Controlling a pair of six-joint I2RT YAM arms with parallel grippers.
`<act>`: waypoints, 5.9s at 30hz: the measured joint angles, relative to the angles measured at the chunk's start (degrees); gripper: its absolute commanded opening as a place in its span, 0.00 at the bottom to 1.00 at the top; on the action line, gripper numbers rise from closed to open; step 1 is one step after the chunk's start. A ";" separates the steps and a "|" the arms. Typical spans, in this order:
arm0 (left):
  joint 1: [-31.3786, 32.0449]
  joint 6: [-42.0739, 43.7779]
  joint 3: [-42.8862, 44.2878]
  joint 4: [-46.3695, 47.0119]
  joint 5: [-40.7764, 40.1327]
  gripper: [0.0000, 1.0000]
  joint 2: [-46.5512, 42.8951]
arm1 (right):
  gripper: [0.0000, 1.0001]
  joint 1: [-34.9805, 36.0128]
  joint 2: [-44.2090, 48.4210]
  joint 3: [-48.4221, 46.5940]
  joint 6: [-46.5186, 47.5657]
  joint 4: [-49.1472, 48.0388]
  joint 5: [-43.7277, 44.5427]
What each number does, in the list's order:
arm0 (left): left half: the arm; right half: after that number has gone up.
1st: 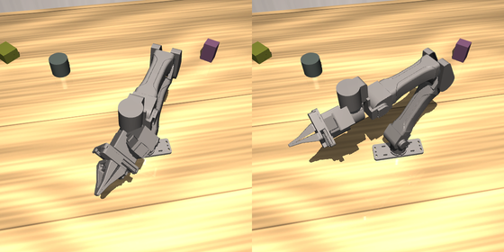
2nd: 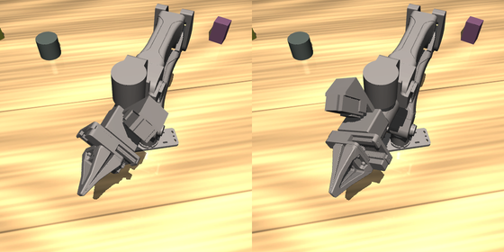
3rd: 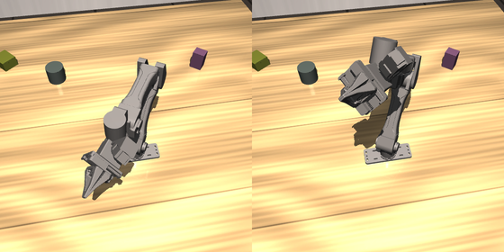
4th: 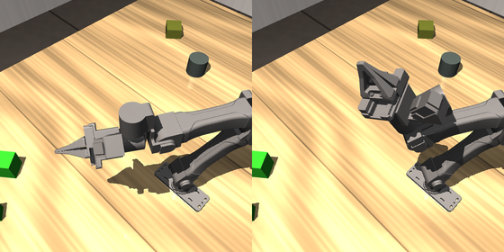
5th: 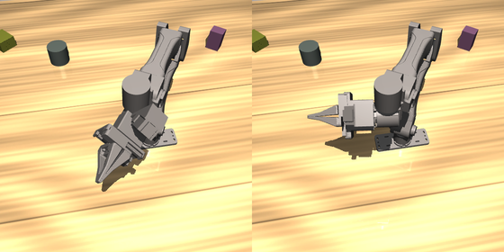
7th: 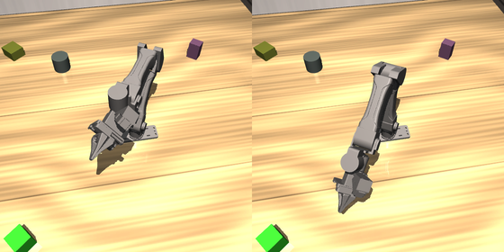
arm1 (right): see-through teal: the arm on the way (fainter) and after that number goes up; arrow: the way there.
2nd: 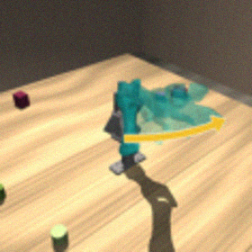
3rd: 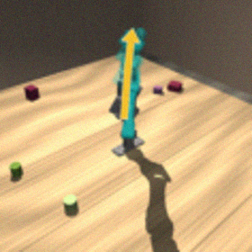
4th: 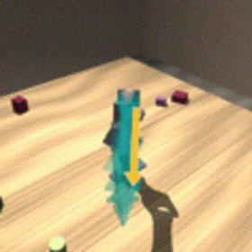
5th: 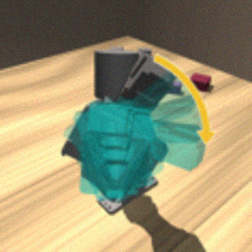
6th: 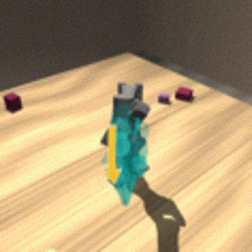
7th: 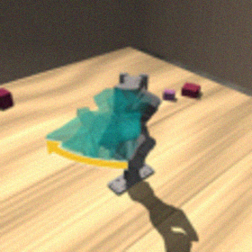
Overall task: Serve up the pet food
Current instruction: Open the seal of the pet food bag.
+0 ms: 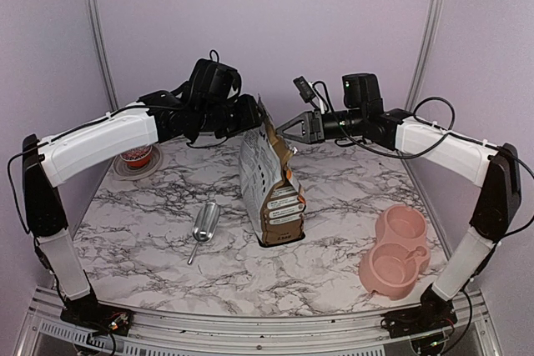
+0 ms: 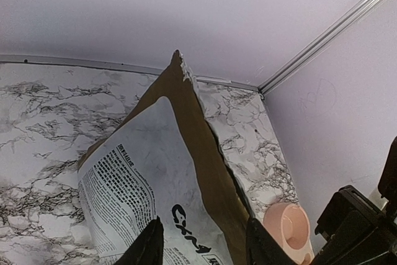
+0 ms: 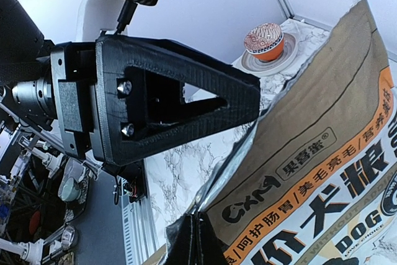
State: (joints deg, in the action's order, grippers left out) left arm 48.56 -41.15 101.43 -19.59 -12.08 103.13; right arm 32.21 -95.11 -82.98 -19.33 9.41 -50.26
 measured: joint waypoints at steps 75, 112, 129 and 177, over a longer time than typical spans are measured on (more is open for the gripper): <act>0.59 0.48 0.61 0.04 -2.67 0.38 1.01 | 0.33 0.02 -1.68 -6.08 4.85 9.16 1.33; -1.14 3.52 -26.67 10.99 -4.48 0.39 -13.27 | 0.51 2.67 -21.16 -42.03 4.28 30.95 25.44; -1.49 4.20 -26.67 12.15 -4.15 0.39 -13.97 | 0.40 2.62 -16.96 -31.82 2.93 22.62 26.34; -1.53 4.70 -8.57 5.73 2.56 0.13 -3.69 | 0.36 3.15 -12.46 -28.24 6.27 22.01 23.26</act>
State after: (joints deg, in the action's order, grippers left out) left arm 47.03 -36.45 92.86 -13.87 -9.52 99.44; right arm 35.35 -107.57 -111.22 -13.06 31.42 -27.00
